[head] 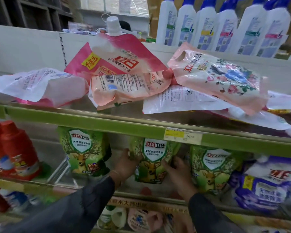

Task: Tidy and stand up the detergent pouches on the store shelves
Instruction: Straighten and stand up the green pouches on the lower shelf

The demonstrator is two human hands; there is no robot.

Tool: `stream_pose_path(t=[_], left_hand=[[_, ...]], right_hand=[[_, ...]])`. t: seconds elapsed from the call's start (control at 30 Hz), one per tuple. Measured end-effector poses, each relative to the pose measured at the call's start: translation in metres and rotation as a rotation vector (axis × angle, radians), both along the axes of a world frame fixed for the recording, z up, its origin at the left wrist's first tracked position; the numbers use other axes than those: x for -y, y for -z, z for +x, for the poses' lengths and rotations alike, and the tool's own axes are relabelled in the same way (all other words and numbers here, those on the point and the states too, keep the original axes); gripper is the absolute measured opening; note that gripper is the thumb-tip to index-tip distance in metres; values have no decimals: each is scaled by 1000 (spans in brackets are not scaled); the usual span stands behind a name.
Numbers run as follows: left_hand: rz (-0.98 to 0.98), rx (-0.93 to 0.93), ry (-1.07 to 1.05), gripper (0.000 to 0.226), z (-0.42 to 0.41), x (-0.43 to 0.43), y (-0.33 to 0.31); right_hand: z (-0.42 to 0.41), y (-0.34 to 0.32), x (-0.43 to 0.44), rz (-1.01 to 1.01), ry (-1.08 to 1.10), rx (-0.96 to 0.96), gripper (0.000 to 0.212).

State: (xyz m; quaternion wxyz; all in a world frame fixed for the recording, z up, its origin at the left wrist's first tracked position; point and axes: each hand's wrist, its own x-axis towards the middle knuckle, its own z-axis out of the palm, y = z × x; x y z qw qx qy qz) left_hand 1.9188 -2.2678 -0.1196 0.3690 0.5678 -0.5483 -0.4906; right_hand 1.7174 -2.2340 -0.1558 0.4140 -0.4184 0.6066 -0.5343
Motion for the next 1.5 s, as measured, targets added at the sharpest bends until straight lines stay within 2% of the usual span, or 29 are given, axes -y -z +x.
stream_pose_path(t=[0.1, 0.17, 0.37, 0.43, 0.6, 0.7, 0.77, 0.9, 0.97, 1.1, 1.13, 1.23, 1.27, 1.37, 1.43, 1.5], left_hand=[[64, -85, 15, 35, -5, -5, 5], [88, -122, -24, 34, -10, -2, 6], [103, -64, -35, 48, -7, 18, 25], [84, -84, -31, 45, -4, 23, 35], [53, -78, -23, 36, -2, 0, 11], [59, -39, -31, 33, -5, -13, -5], [56, 10, -11, 20, -6, -22, -19], [83, 152, 80, 20, -3, -32, -36], [63, 192, 137, 17, 1, -38, -46], [-57, 297, 326, 14, 17, -50, -75], [-97, 300, 368, 9, 23, -53, -83], [-147, 235, 428, 22, 46, -59, -102], [-180, 244, 405, 24, 55, -61, -111], [-342, 361, 320, 23, 82, -60, -129], [-404, 423, 317, 25, 98, -61, -138], [-438, 485, 323, 26, 113, -62, -143]], right_hand=[[5, 10, 1, 54, -21, 20, 18], [10, 14, 3, 87, 5, 52, 26], [19, 19, 6, 127, 44, 150, 26], [20, 20, 8, 124, 44, 159, 26], [21, 22, 5, 135, 43, 120, 29], [20, 21, 1, 176, 50, 30, 41], [18, 17, -2, 196, 34, -38, 42], [22, 3, -7, 243, 11, -183, 35], [31, -11, -12, 258, 21, -319, 33], [61, -49, -21, 314, -81, -562, 16], [69, -57, -21, 301, -105, -596, 17], [102, -87, -26, 201, -144, -645, 19], [114, -97, -29, 144, -165, -606, 17], [140, -127, -38, -43, -210, -521, 19], [154, -143, -44, -92, -262, -559, 22], [165, -151, -46, -99, -268, -583, 14]])
